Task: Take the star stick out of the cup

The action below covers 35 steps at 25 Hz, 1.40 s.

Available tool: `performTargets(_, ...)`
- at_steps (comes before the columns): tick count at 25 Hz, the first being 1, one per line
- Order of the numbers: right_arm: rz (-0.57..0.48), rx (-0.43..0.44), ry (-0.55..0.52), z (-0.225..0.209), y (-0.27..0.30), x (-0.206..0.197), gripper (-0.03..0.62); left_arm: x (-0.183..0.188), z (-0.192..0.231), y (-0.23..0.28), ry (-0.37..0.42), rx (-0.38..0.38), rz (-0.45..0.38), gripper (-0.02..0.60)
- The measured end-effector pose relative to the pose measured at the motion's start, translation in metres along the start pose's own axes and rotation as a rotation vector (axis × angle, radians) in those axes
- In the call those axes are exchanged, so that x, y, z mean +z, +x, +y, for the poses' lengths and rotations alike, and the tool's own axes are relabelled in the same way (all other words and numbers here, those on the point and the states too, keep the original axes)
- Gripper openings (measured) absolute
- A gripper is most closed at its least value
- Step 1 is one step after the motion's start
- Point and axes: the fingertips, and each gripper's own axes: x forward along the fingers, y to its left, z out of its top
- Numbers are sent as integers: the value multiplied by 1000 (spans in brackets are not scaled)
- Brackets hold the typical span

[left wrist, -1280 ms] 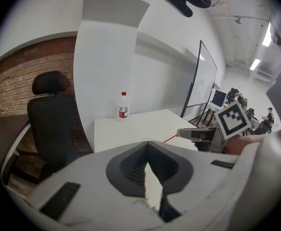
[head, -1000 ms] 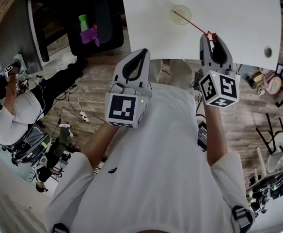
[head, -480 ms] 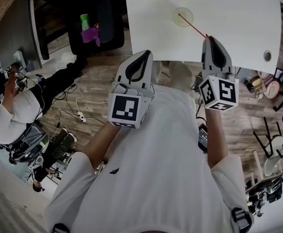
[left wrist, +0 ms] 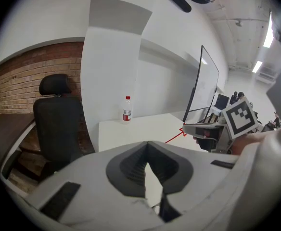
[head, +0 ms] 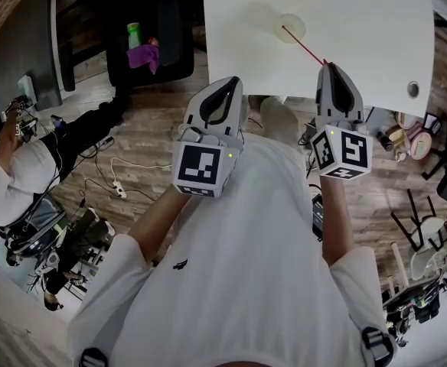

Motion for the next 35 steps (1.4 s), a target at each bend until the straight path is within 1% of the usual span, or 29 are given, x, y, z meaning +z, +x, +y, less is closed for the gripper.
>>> performTargets(8, -35, -11, -77, 17, -19, 18, 20, 17, 6, -7, -3, -8, -71, -6)
performTargets(15, -60, -26, -88, 26, -37, 31, 20, 30, 12, -17, -2, 2, -123, -5)
performTargets(21, -104, -39, -91, 34, -55, 47, 20, 39, 20, -29, 8, 12, -156, -6)
performTargets(26, -151, -51, -114, 36, -80, 65, 20, 42, 19, -38, 11, 13, -173, -6)
performTargets(30, -186, -89, -167, 35, -96, 78, 20, 43, 22, -43, 17, 14, -174, -5)
performTargets(35, -190, -135, -184, 28, -116, 83, 20, 42, 26, -50, 23, 22, -177, -6)
